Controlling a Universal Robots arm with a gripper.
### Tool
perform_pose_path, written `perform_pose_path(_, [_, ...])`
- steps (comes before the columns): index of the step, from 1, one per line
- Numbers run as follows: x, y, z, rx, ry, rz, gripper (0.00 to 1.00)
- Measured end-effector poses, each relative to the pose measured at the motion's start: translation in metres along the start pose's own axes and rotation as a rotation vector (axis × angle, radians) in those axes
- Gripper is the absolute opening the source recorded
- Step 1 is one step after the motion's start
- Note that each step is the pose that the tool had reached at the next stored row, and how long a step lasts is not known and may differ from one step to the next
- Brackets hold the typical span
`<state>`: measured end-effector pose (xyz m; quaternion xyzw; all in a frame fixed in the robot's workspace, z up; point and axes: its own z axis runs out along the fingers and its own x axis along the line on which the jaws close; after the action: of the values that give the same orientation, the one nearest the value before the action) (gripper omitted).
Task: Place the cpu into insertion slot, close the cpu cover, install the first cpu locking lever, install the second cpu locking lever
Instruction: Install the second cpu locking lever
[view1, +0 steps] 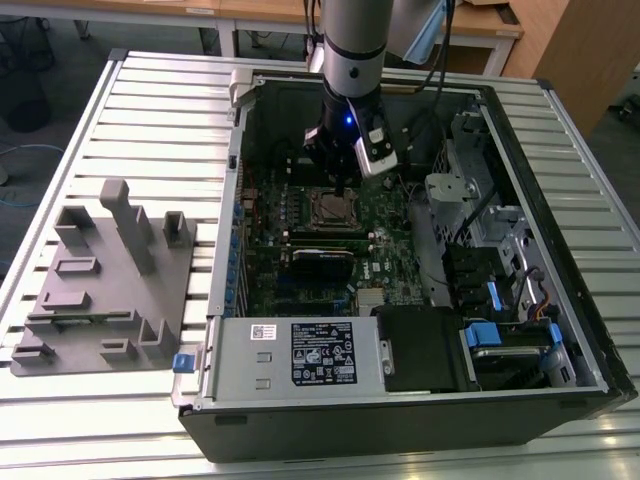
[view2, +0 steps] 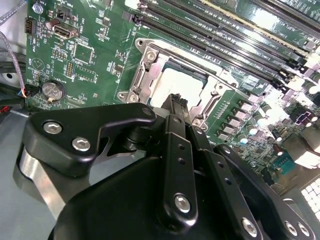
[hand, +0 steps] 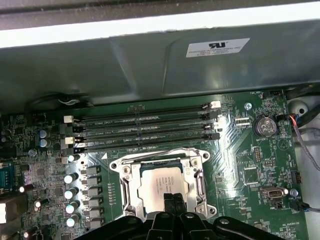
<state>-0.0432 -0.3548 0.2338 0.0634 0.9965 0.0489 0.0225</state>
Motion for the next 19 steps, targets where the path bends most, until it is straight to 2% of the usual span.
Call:
perform_pose_path(6, [-0.0009, -0.007, -0.0007, 0.0, 0.0, 0.0, 0.1])
perform_pose_path(15, [-0.0033, -0.0253, -0.0024, -0.0001, -0.0001, 0.0, 0.1])
perform_pose_path(19, [-0.0028, -0.0267, -0.0026, 0.0, -0.0002, 0.0, 0.1])
